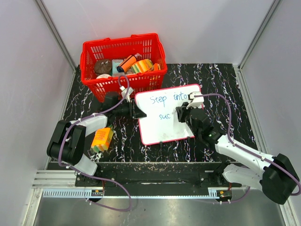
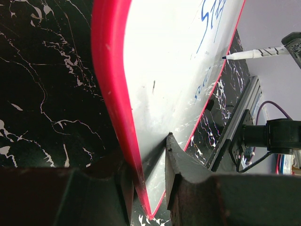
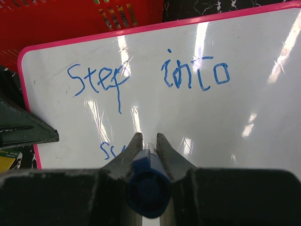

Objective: Write a sentence on the whiteboard

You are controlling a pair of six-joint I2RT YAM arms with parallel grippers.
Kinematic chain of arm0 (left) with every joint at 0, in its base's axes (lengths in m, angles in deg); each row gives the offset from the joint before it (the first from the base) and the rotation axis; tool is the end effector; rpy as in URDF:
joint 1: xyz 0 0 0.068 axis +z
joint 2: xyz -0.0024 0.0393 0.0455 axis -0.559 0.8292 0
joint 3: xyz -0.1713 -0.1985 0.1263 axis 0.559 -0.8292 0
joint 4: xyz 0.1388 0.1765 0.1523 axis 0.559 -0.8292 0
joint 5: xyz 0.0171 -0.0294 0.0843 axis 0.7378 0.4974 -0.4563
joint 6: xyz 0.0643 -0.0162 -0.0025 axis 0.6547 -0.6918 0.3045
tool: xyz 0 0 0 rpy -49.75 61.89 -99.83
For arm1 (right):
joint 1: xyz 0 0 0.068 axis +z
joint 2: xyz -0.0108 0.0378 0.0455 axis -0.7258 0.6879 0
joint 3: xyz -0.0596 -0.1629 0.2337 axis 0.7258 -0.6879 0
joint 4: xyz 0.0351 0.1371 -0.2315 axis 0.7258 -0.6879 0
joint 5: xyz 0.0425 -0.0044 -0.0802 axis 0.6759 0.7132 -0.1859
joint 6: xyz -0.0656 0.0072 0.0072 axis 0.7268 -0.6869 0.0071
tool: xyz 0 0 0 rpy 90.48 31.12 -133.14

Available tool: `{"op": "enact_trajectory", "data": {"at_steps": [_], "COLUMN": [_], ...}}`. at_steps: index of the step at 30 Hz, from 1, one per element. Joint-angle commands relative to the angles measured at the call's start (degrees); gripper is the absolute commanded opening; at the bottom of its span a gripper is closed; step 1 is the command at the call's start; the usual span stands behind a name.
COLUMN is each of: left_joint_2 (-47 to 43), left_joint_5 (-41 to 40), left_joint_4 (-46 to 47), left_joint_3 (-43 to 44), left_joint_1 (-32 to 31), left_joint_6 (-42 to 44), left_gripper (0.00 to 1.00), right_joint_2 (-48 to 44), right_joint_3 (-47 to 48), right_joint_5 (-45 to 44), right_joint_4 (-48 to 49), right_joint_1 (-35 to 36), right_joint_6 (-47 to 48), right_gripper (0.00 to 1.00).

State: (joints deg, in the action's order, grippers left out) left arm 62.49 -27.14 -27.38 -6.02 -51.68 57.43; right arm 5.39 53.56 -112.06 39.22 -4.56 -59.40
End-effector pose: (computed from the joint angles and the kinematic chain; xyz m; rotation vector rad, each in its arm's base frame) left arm 0.3030 -0.1343 0.1918 0.3027 2.2090 -1.2353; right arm 0.2050 0.1574 0.2706 -0.1029 1.7994 0.3920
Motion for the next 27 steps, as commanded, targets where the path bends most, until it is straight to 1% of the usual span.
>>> {"op": "enact_trajectory", "data": {"at_steps": [1,17,27], "left_joint_2": [3.2,3.1,3.1], "left_joint_5": [-13.6,-13.8,-13.7], "left_joint_4": [-5.5,-5.5,-5.6], "left_joint_3": [-0.8,-0.8,-0.8], "left_joint_1": [-1.4,-1.4,-1.4], "left_joint_6": [10.0,10.0,10.0], "left_gripper": [0.0,0.0,0.0], "right_joint_2": [0.1,3.0,3.6], "right_joint_3": [2.7,1.8,1.8], "right_joint_5": [-3.0,-3.1,0.1], "right_joint_4": [1.2,2.5,2.4], "right_joint_1": [-0.4,-0.7,-0.7], "right_joint_6": [1.1,-0.2,-0.2], "right_gripper": [0.0,0.0,0.0]}}
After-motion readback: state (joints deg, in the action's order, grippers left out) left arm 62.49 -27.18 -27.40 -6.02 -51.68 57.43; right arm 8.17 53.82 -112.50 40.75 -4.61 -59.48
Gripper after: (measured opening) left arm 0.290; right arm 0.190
